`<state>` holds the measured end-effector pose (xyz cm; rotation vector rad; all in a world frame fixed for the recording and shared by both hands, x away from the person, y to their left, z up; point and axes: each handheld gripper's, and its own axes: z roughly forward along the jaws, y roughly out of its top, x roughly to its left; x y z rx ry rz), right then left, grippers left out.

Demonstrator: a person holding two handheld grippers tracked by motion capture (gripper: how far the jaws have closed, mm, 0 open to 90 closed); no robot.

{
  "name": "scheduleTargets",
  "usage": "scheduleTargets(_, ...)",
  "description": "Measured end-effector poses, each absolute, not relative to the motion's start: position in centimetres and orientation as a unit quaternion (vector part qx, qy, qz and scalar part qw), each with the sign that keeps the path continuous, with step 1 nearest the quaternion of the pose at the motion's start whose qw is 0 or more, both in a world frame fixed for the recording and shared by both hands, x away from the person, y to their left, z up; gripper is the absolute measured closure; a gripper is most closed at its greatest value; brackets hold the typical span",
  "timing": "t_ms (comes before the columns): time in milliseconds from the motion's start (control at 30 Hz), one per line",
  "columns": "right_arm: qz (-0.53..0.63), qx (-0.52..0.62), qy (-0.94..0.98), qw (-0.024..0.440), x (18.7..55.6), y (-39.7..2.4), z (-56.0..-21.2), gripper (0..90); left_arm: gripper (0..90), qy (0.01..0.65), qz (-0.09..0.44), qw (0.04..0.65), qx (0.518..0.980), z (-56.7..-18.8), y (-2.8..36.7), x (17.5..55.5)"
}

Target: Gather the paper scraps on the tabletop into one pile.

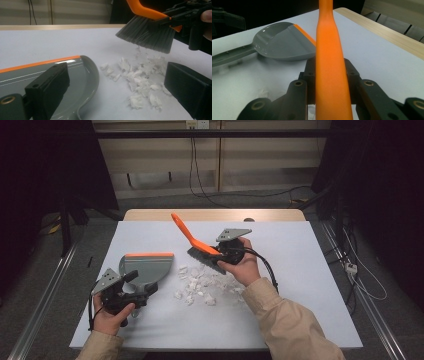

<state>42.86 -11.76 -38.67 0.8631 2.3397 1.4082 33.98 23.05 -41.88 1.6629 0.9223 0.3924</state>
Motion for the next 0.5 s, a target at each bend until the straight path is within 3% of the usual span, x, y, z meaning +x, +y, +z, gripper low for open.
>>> scheduleTargets(67,0.476,0.297,0.814,0.149,42.4,-11.5,-38.8,71.6,5.7,0.394,0.166,0.567,0.704,-41.8,23.0,33.9)
scheduleTargets(500,0.512,0.321,0.790,0.105,39.8,-10.1,-40.0,71.6,5.7,0.392,0.171,0.564,0.706,-41.8,23.2,33.9)
